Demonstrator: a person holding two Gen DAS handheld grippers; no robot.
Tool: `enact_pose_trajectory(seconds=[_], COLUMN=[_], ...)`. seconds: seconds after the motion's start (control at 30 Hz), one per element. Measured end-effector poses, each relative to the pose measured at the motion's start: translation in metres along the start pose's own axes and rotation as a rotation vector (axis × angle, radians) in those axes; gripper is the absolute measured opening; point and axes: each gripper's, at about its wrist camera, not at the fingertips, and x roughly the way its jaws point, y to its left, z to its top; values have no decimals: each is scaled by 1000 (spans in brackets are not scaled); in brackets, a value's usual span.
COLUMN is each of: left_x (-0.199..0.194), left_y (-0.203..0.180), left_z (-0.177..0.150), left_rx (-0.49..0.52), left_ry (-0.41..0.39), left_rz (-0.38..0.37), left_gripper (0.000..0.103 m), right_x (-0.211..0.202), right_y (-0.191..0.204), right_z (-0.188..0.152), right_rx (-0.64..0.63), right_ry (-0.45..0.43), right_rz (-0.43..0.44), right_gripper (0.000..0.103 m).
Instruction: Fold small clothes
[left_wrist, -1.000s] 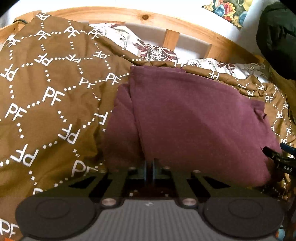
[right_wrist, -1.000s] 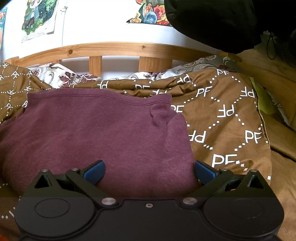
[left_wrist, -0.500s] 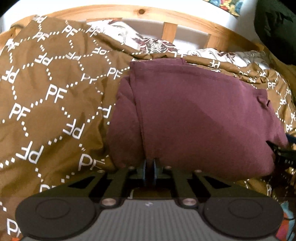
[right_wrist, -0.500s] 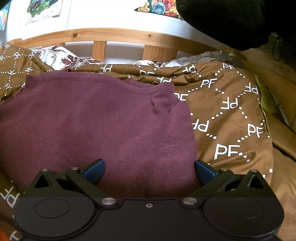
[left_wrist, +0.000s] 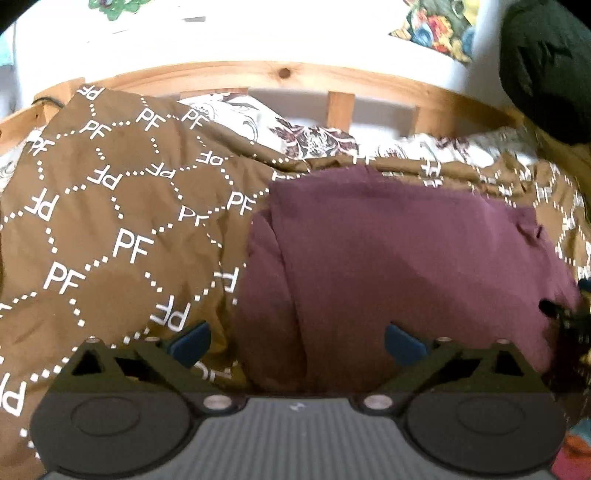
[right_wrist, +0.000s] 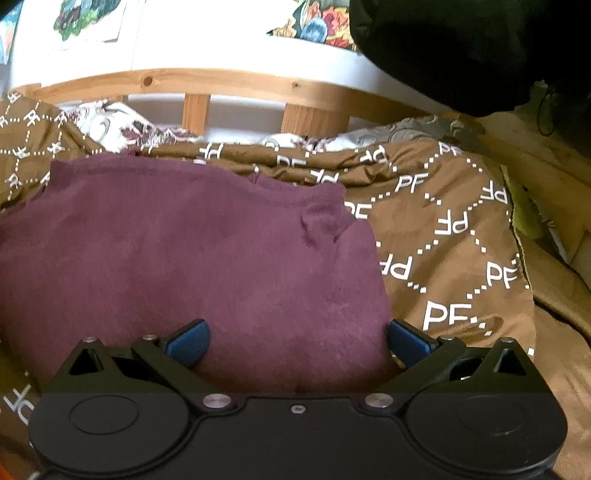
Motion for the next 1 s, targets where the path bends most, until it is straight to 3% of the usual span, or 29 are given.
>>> enact_pose_trajectory(seconds=[0.2,0.53,0.83,1.0], left_x=[32,72,74,77], left_y=[9,12,12,12], left_z=[6,20,15,14], left_rx=[-69,-27,-36,-45], left_ry=[49,94,121,133], left_rz=[-52,-54,-62,-63], left_gripper=[102,102,102,102], right_x=[-13,-18,-2,0], right_y=[24,59,73,72], right_z=[0,6,-6,-9], right_rx=[-44,-98,-117,-106], right_ry=[-91,-170,-61,-45], right_rz=[54,145,225,235], right_gripper=[102,102,102,102])
